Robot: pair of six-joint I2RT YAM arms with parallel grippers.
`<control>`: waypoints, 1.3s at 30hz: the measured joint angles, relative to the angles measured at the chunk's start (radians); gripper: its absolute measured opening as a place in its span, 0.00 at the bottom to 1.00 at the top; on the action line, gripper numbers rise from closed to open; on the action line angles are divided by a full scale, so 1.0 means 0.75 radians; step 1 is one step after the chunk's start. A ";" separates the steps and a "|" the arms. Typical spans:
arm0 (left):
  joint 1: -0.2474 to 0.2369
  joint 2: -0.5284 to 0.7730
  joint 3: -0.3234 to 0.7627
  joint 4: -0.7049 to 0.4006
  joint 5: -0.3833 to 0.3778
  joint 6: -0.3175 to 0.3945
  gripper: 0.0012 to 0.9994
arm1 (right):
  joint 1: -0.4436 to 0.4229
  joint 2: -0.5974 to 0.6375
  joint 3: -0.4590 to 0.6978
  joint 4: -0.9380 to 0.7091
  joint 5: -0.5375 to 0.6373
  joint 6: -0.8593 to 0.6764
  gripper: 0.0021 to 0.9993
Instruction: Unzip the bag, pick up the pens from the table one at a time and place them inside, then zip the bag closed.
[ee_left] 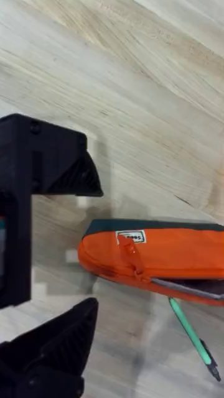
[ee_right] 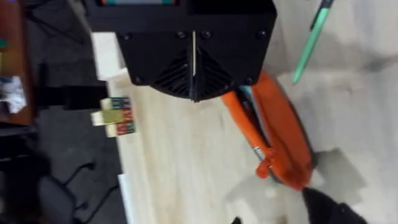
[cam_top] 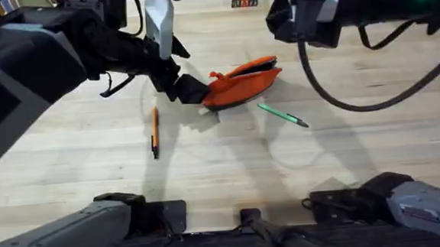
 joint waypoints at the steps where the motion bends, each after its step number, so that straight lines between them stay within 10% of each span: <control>1: 0.000 0.000 0.000 0.000 0.000 0.000 0.99 | 0.000 0.008 0.002 -0.016 -0.007 0.000 0.03; 39: 0.000 0.000 0.000 -0.002 0.000 0.000 0.99 | 0.006 0.588 0.006 -0.005 -0.088 -0.045 0.03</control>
